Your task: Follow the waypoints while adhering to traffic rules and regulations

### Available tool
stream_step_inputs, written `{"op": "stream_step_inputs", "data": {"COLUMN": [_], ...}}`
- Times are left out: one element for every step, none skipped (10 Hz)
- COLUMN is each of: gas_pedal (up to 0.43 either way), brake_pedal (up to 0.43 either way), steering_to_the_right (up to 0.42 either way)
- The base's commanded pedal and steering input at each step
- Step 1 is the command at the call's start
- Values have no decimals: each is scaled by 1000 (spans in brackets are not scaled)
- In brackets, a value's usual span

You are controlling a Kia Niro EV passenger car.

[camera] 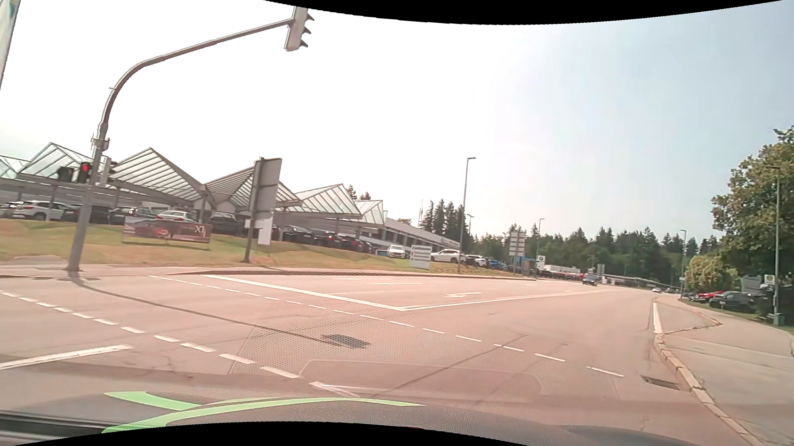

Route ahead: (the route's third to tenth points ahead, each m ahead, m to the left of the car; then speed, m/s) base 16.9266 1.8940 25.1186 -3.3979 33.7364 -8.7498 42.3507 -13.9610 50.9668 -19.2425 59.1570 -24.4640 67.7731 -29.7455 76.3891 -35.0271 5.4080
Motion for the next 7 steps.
{"op": "stream_step_inputs", "data": {"gas_pedal": [189,189,197,197,209,220,220], "brake_pedal": [0,0,0,0,0,0,0], "steering_to_the_right": [294,283,273,260,247,236,220]}}
